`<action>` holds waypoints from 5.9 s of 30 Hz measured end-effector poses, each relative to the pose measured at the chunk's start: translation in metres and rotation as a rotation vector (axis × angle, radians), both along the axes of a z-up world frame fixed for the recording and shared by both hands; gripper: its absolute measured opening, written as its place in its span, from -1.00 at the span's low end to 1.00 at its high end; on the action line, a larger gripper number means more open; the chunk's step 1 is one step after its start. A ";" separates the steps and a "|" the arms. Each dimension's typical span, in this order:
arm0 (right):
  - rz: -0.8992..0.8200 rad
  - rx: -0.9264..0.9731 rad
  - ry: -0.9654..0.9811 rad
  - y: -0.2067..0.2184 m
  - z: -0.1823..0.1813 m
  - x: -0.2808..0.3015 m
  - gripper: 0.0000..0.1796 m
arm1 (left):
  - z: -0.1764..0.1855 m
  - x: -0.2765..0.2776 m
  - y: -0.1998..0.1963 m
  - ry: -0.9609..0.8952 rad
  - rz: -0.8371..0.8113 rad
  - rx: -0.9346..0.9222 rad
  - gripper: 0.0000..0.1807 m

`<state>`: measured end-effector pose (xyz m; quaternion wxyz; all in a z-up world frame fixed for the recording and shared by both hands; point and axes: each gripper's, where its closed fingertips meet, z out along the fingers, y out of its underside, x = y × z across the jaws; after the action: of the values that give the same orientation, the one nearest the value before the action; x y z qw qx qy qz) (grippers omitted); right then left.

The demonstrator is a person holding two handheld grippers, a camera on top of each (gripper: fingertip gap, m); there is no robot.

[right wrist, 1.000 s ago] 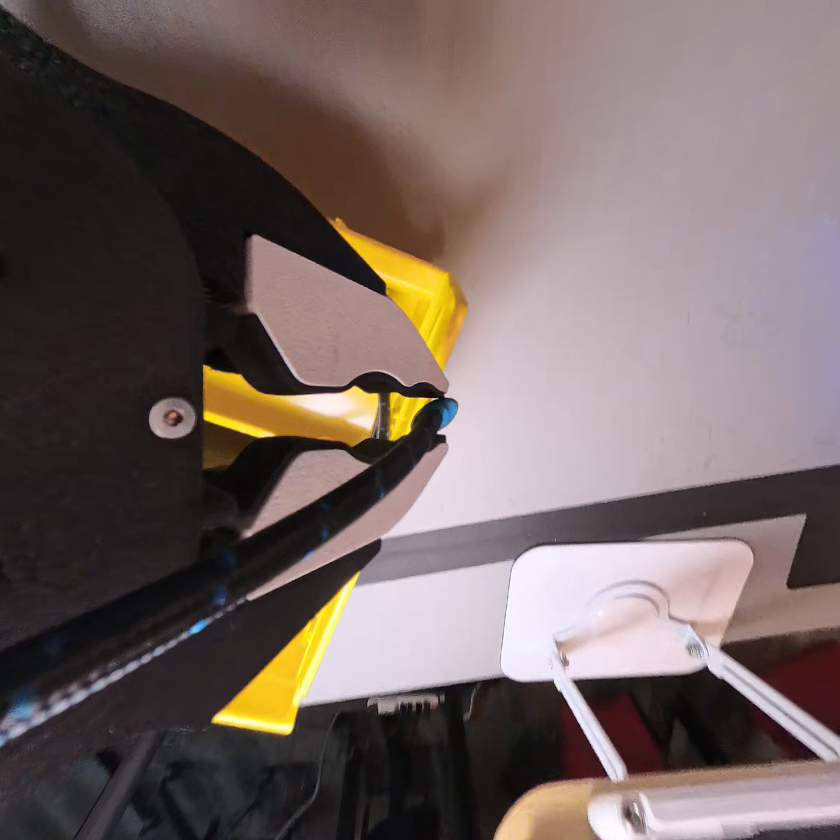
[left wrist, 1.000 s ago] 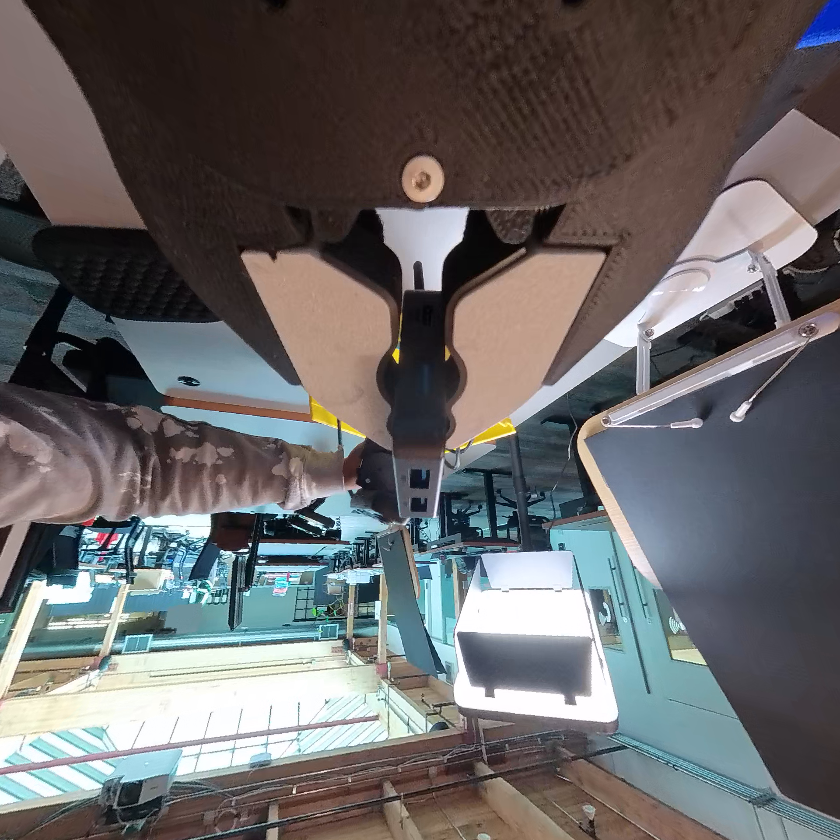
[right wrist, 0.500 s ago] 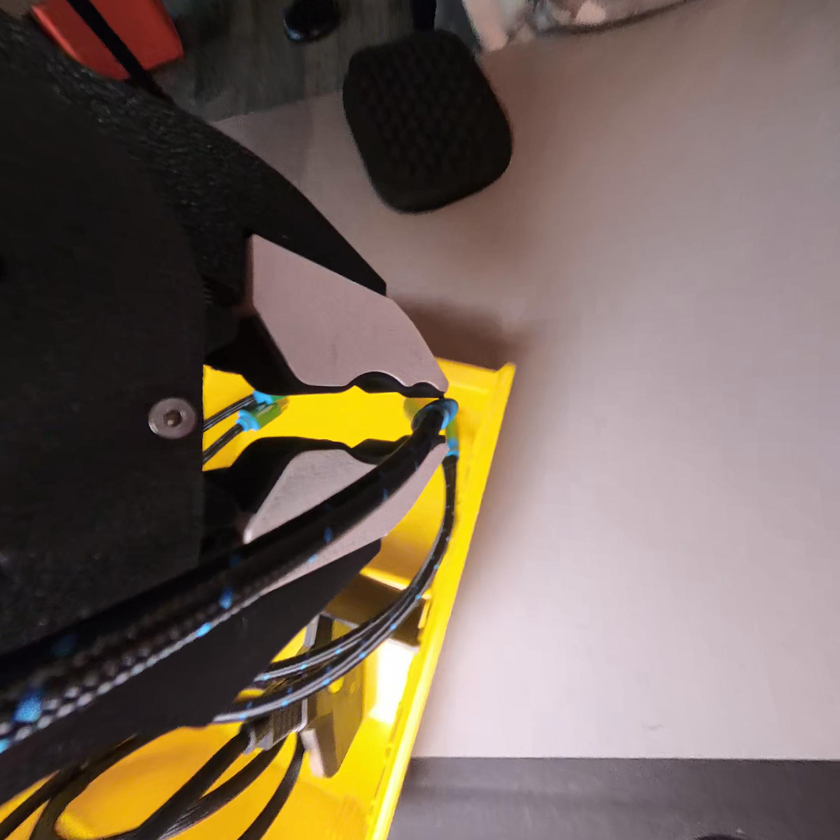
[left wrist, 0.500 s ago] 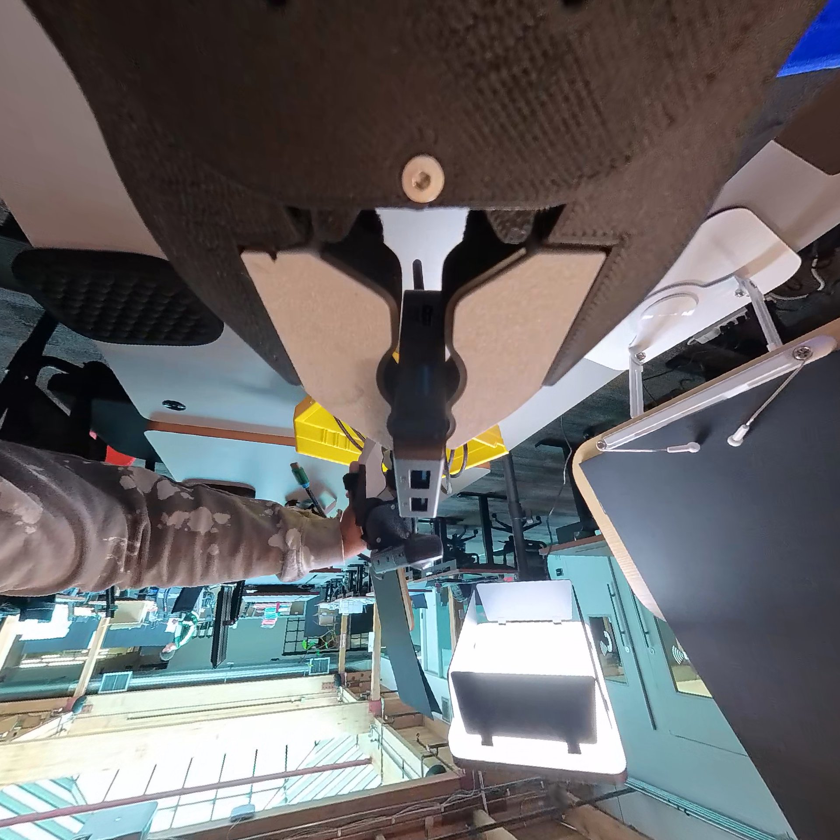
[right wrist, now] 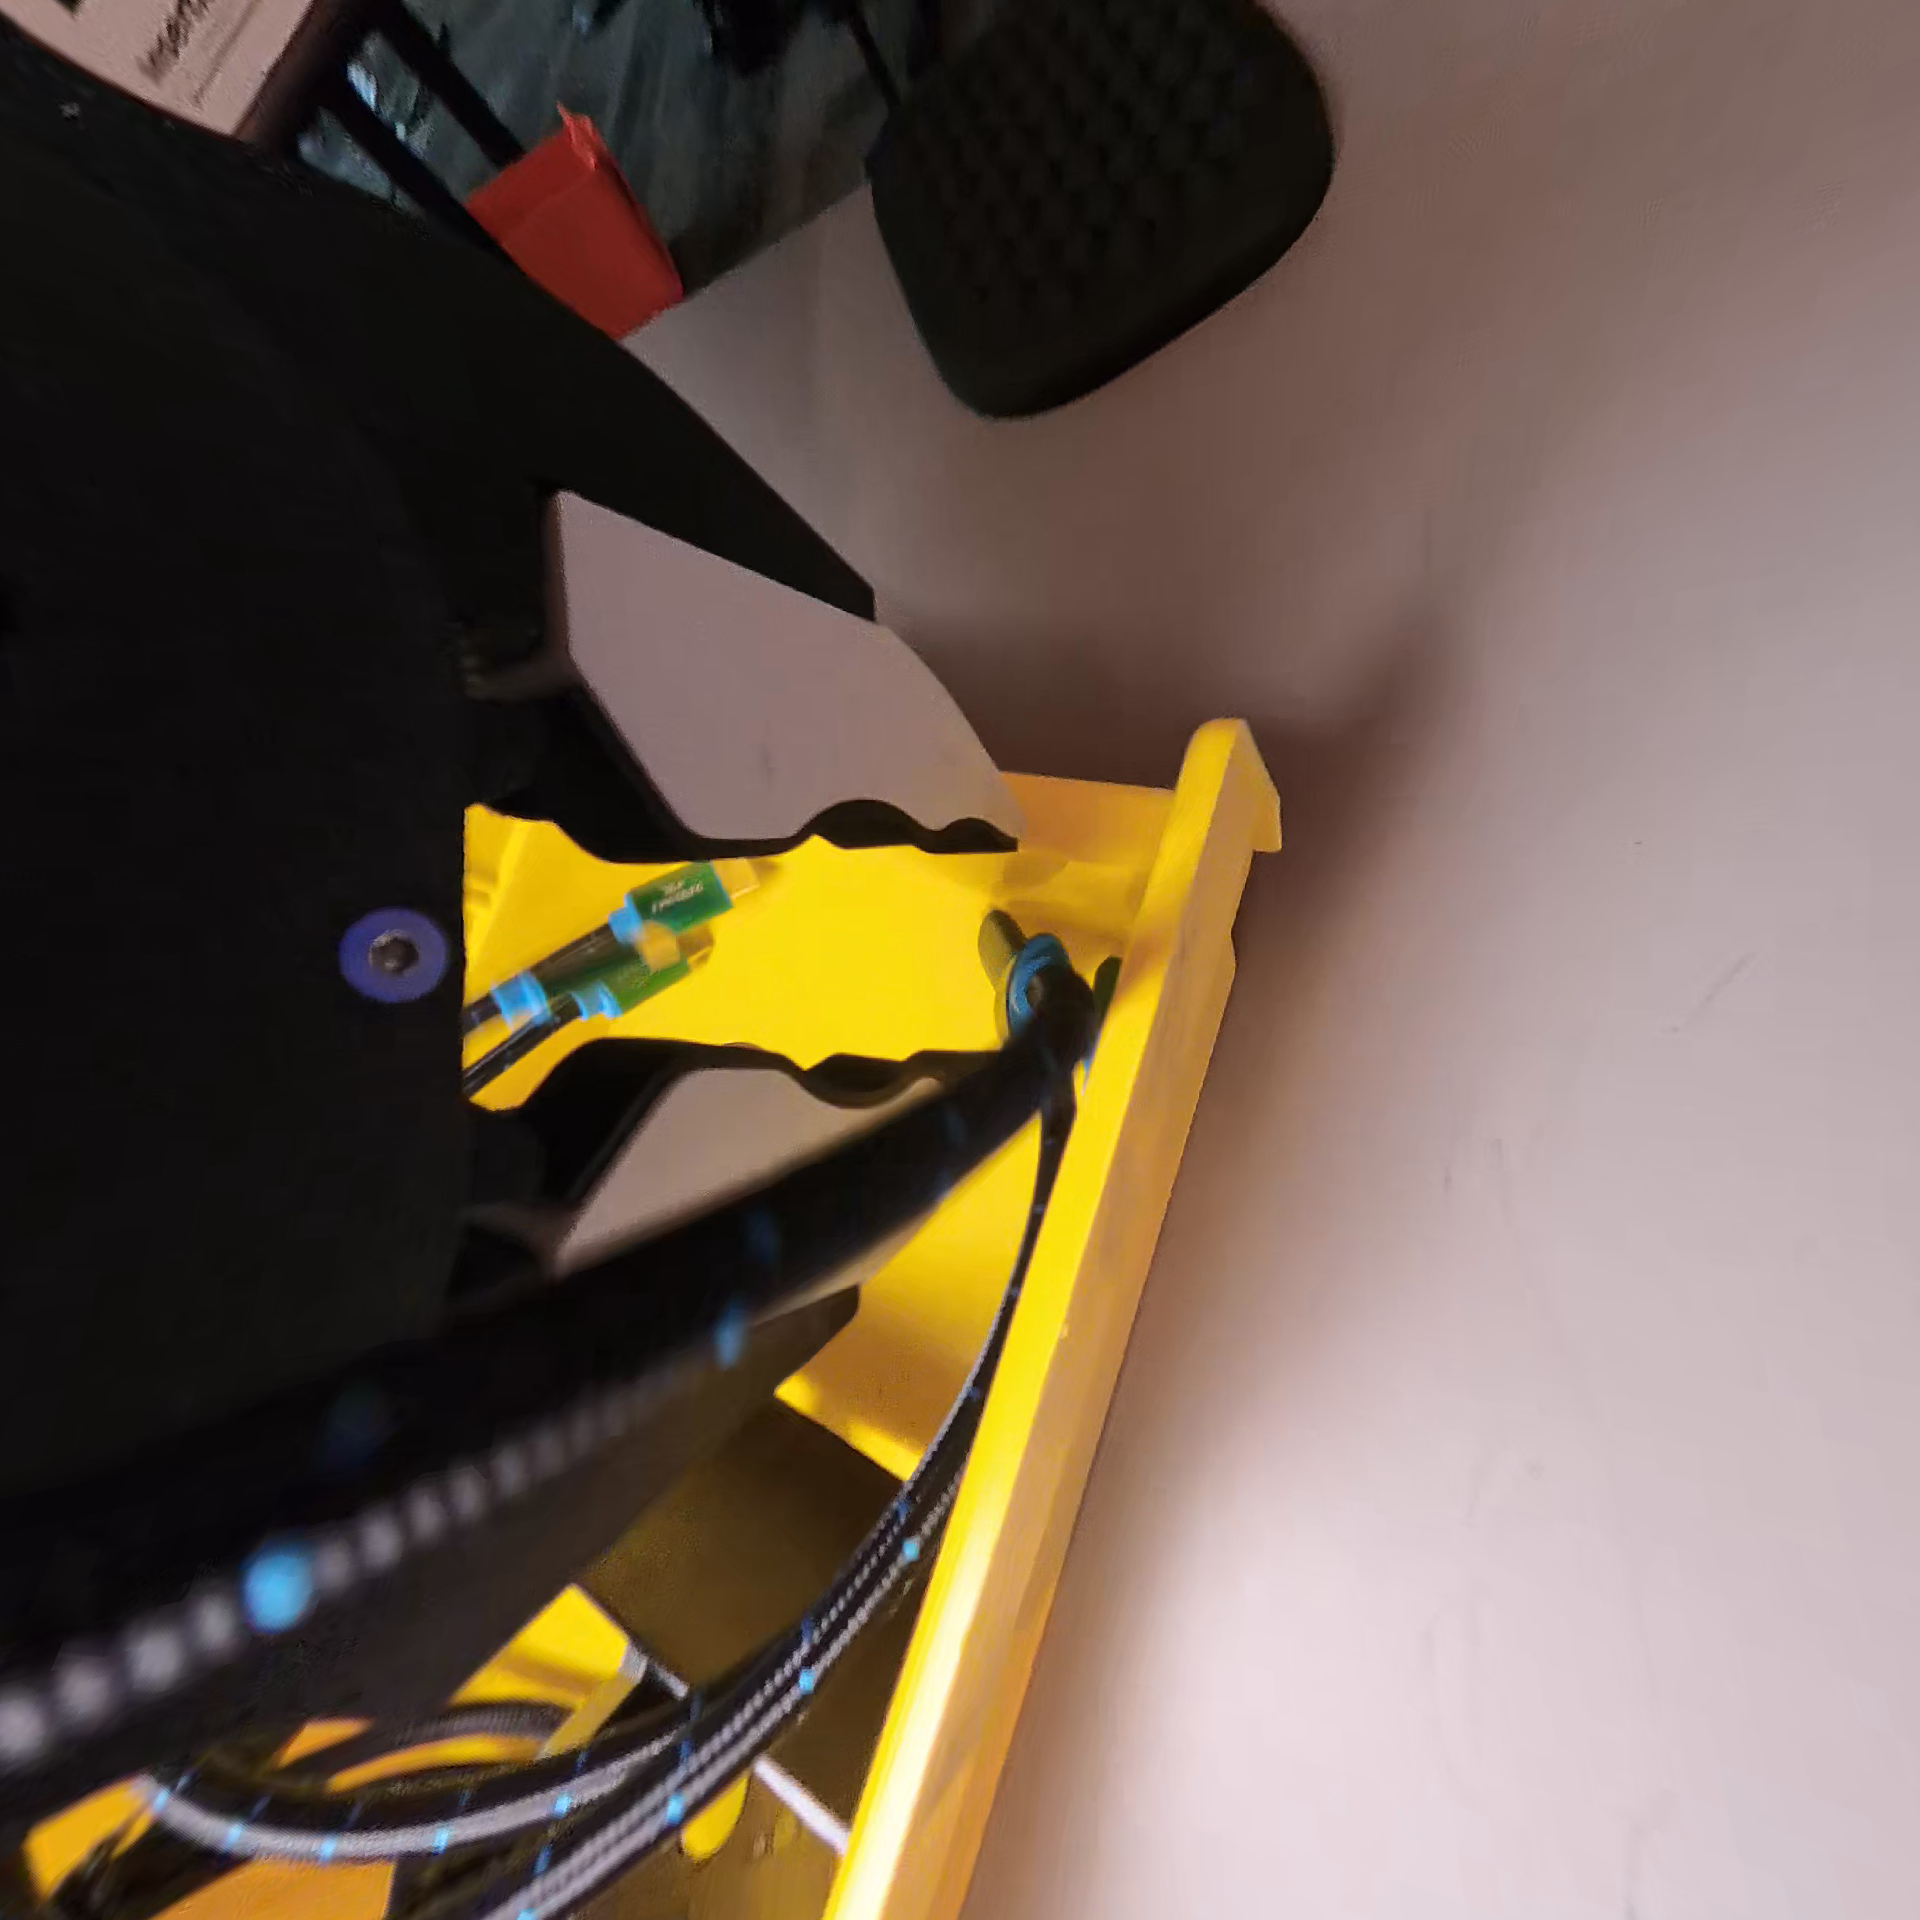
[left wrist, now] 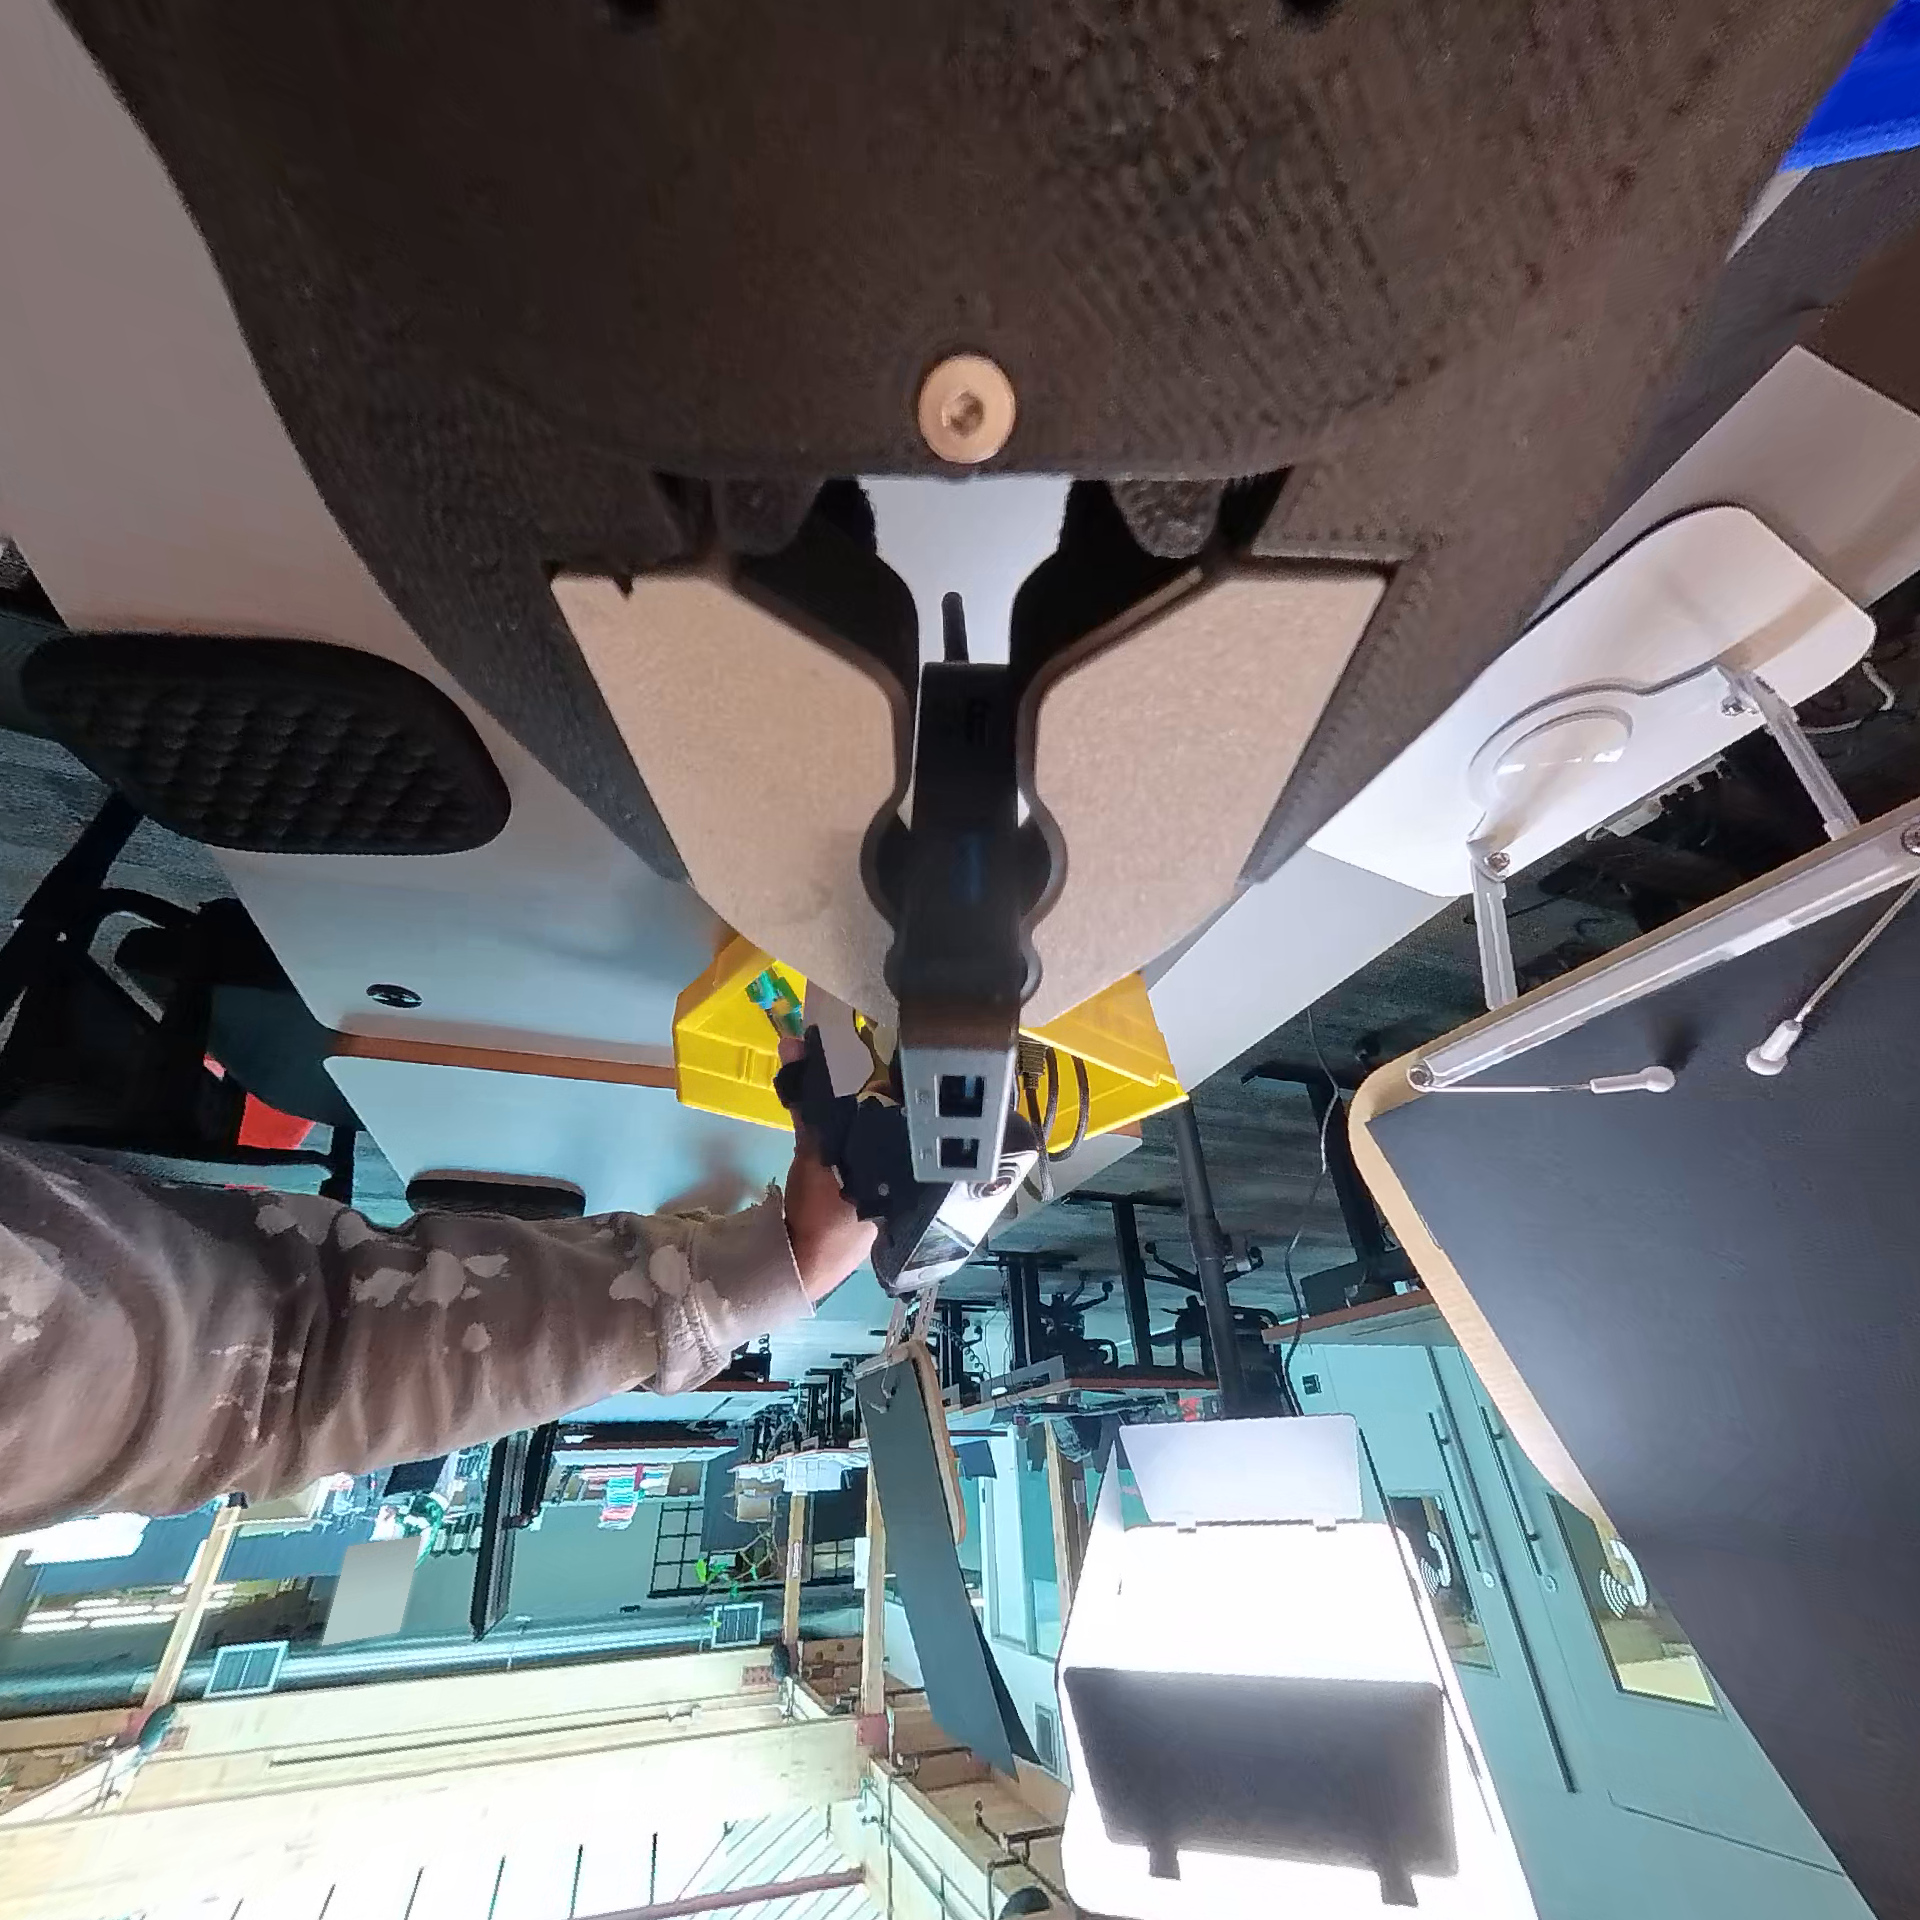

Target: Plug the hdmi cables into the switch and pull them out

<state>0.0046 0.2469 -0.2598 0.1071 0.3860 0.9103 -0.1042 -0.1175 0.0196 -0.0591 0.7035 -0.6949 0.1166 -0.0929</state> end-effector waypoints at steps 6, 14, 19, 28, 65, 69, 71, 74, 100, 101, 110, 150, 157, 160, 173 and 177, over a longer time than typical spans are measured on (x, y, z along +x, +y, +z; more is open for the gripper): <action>-0.192 -0.166 -0.041 -0.011 0.016 0.001 -0.57 | -0.003 -0.002 0.001 -0.004 0.002 -0.009 -0.84; -0.334 -0.090 0.060 0.001 0.018 0.023 -0.50 | -0.007 -0.002 0.004 0.001 0.002 -0.026 -0.84; -0.394 -0.030 0.366 0.013 0.055 0.013 -0.53 | -0.006 0.001 0.004 0.011 0.004 -0.022 -0.84; -0.366 -0.397 0.954 -0.102 0.156 -0.024 -0.60 | -0.012 0.029 0.012 0.033 -0.076 -0.071 -0.84; -0.502 0.307 1.282 0.122 0.229 -0.057 -0.85 | 0.032 0.015 -0.025 0.022 0.013 0.029 -0.61; -0.580 0.215 1.189 0.150 0.175 -0.053 -0.85 | 0.025 0.007 -0.022 0.005 0.019 0.011 -0.63; -0.606 0.172 1.092 0.158 0.149 -0.047 -0.85 | 0.020 0.002 -0.020 -0.004 0.025 -0.002 -0.64; -0.689 0.165 0.987 0.178 0.123 -0.038 -0.85 | 0.012 -0.005 -0.015 -0.018 0.033 -0.026 -0.64; -0.760 0.104 1.129 0.108 0.174 -0.011 -0.45 | -0.024 -0.033 -0.007 0.038 0.143 -0.172 -0.63; -0.713 0.100 1.104 0.090 0.165 -0.010 -0.47 | -0.023 -0.035 -0.009 0.043 0.153 -0.177 -0.63; -0.268 0.349 0.618 0.005 0.025 0.036 -0.44 | -0.088 -0.046 -0.040 0.121 0.207 -0.614 -0.43; -0.469 0.050 1.147 -0.136 0.068 0.079 -0.61 | -0.205 0.035 0.020 0.694 0.108 -0.664 -0.58; -1.165 0.003 1.366 -0.026 0.072 0.161 -0.53 | -0.159 0.130 0.021 0.062 0.037 -0.406 -0.45; -1.244 -0.028 1.324 -0.020 0.053 0.160 -0.44 | -0.164 0.140 0.037 -0.008 0.135 -0.366 -0.36; -1.215 0.019 1.245 -0.020 0.027 0.123 -0.82 | -0.186 0.131 0.078 -0.114 0.407 -0.351 -0.49; -1.216 0.053 1.260 -0.018 0.026 0.119 -0.86 | -0.185 0.126 0.081 -0.152 0.437 -0.336 -0.57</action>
<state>0.1238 0.2285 -0.2340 -0.4988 0.6773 0.4389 -0.3158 0.0083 0.1006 -0.2445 0.5883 -0.8016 -0.1060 -0.0089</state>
